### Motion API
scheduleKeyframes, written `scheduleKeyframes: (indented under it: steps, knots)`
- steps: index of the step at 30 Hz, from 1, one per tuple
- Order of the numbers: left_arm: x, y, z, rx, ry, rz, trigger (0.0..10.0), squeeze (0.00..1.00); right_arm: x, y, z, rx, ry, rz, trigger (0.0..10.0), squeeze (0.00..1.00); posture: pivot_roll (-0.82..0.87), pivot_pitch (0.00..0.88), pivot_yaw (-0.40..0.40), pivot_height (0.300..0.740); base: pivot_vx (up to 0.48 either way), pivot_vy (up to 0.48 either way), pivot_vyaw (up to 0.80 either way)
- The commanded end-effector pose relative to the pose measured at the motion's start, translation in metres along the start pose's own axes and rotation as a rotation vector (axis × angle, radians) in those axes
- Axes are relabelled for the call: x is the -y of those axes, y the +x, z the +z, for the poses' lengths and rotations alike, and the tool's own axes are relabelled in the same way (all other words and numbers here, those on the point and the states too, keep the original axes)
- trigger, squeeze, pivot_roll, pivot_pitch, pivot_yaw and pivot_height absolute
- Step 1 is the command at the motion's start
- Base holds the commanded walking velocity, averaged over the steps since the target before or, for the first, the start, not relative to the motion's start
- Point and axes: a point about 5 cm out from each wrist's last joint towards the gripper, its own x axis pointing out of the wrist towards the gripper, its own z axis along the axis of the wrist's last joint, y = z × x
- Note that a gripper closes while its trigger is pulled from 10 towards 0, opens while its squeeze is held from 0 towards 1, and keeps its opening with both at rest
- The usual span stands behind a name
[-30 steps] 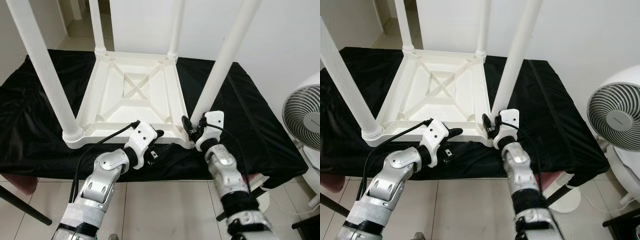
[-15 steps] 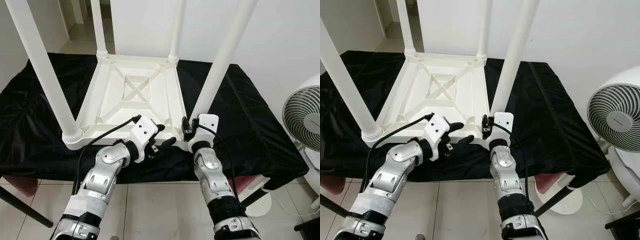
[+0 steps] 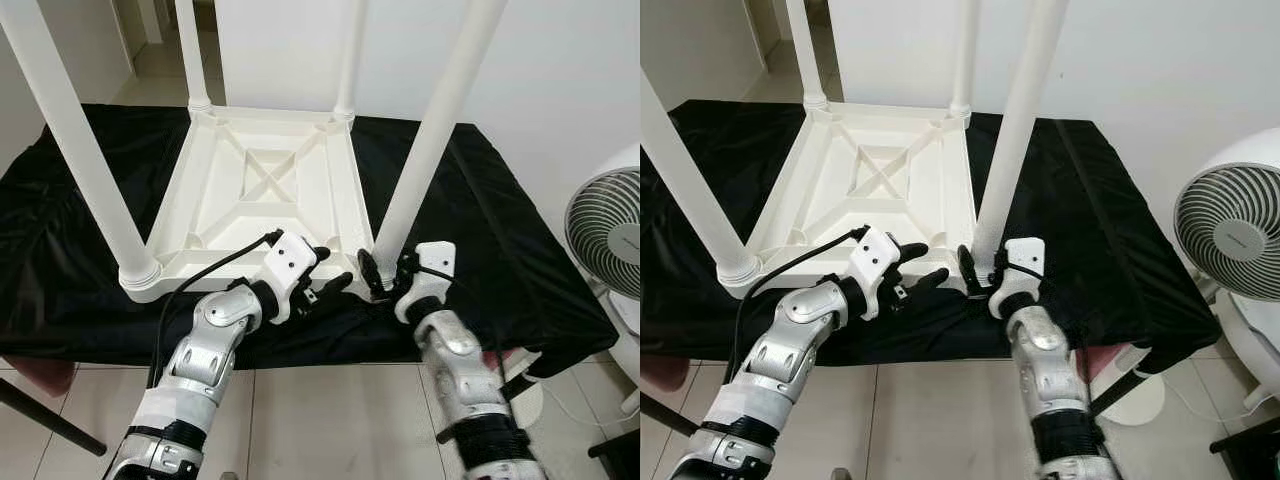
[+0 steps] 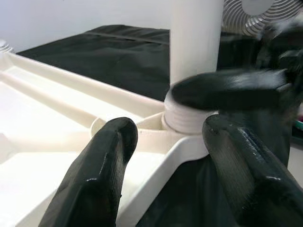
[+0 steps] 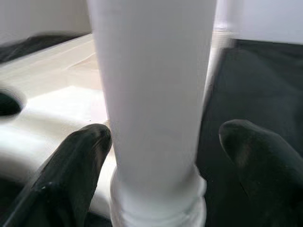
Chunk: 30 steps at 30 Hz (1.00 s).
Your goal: Building children table
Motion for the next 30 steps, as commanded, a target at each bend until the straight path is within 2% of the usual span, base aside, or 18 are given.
scheduleKeyframes:
  steps: [1, 7, 11, 24, 25, 27, 28, 30]
  knots:
    - [-0.010, 0.002, 0.003, 0.010, 0.013, 0.141, 10.0, 0.00, 0.004, 0.001, 0.004, -0.001, -0.003, 0.065, 10.0, 0.00, 0.06, 0.000, -0.015, 0.740, 0.000, 0.000, 0.00]
    - [-0.011, 0.001, 0.002, 0.001, 0.026, 0.113, 10.0, 0.00, 0.013, 0.004, 0.010, -0.003, -0.051, 0.183, 10.0, 0.00, 0.06, 0.000, 0.000, 0.740, 0.000, 0.000, 0.00]
    - [-0.010, 0.001, 0.002, 0.002, 0.027, 0.104, 10.0, 0.00, 0.017, 0.011, 0.010, -0.013, -0.070, 0.207, 10.0, 0.00, 0.06, 0.000, 0.001, 0.740, 0.000, 0.000, 0.00]
    - [-0.002, 0.000, 0.001, 0.000, 0.027, 0.068, 10.0, 0.00, 0.007, 0.028, 0.005, -0.030, -0.070, 0.287, 10.0, 0.00, 0.08, 0.000, -0.006, 0.740, 0.000, 0.000, 0.00]
    - [0.003, -0.003, -0.002, -0.007, 0.027, 0.043, 10.0, 0.00, 0.002, 0.032, 0.000, -0.030, -0.052, 0.304, 3.4, 0.00, 0.09, 0.000, -0.017, 0.740, 0.000, 0.000, 0.00]
    - [0.004, -0.004, -0.004, -0.010, 0.025, 0.038, 10.0, 0.00, 0.000, 0.033, -0.002, -0.033, -0.043, 0.306, 3.4, 0.00, 0.09, 0.000, -0.017, 0.740, 0.000, 0.000, 0.00]
    - [0.005, -0.005, -0.005, -0.016, 0.022, 0.039, 10.0, 0.00, -0.001, 0.033, -0.003, -0.034, -0.031, 0.308, 0.0, 0.00, 0.10, 0.000, -0.021, 0.740, 0.000, 0.000, 0.00]
    - [0.006, -0.005, -0.007, -0.022, 0.023, 0.041, 10.0, 0.00, -0.002, 0.032, -0.004, -0.033, -0.021, 0.308, 0.0, 0.00, 0.10, 0.000, -0.026, 0.740, 0.000, 0.000, 0.00]
